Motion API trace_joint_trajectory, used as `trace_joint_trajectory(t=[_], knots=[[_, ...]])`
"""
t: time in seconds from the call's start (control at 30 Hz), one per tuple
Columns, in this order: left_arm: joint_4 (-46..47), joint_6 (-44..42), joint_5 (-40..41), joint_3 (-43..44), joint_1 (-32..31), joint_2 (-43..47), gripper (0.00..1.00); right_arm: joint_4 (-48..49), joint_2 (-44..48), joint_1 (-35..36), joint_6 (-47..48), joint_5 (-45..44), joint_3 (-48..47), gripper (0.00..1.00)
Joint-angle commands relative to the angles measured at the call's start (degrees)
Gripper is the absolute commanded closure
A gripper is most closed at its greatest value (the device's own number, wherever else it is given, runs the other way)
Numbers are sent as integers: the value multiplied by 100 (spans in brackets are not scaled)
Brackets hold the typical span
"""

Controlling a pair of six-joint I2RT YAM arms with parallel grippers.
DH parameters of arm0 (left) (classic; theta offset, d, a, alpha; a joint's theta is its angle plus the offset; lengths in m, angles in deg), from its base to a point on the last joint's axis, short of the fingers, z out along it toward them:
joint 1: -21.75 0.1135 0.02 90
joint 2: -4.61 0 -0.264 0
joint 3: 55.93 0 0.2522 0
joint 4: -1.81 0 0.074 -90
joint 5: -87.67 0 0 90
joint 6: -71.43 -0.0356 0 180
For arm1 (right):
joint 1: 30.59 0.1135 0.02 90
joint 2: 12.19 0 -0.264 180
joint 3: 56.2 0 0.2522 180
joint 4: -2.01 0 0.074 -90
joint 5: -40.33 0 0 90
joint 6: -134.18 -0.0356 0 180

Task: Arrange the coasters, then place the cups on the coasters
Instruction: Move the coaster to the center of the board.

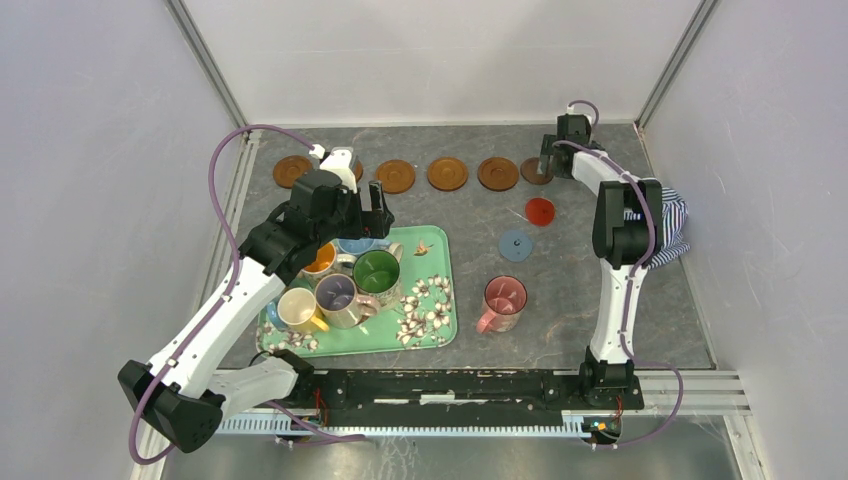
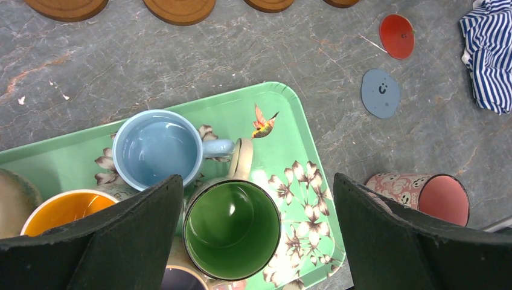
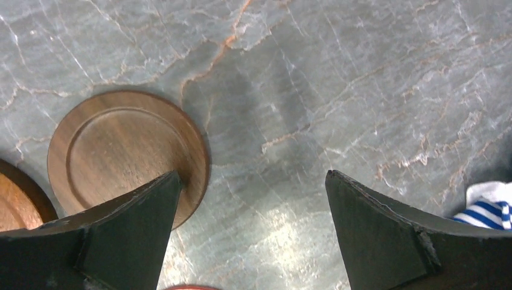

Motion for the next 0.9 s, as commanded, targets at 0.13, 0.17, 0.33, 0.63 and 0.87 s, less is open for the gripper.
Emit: trace_joint_trajectory(t=[0.13,0.17,0.33,0.63,0.87], knots=[[-31,-376,19,101,9,135,0,-443,-575,-77,4,32,-738,2],[-41,-376,29,101,3,144,0,-447,-563,-91,-2,-14,-694,2],[-55,-377,28,110,9,149,0,-357,-381,-295,-82,-157,-308,2],[-51,-346,-33,135,9,94,0,-164,-321,-497,-132,246,-246,2],[-51,-359,-1,120,9,96,0,-119,-457,-443,-134,746,-491,2]])
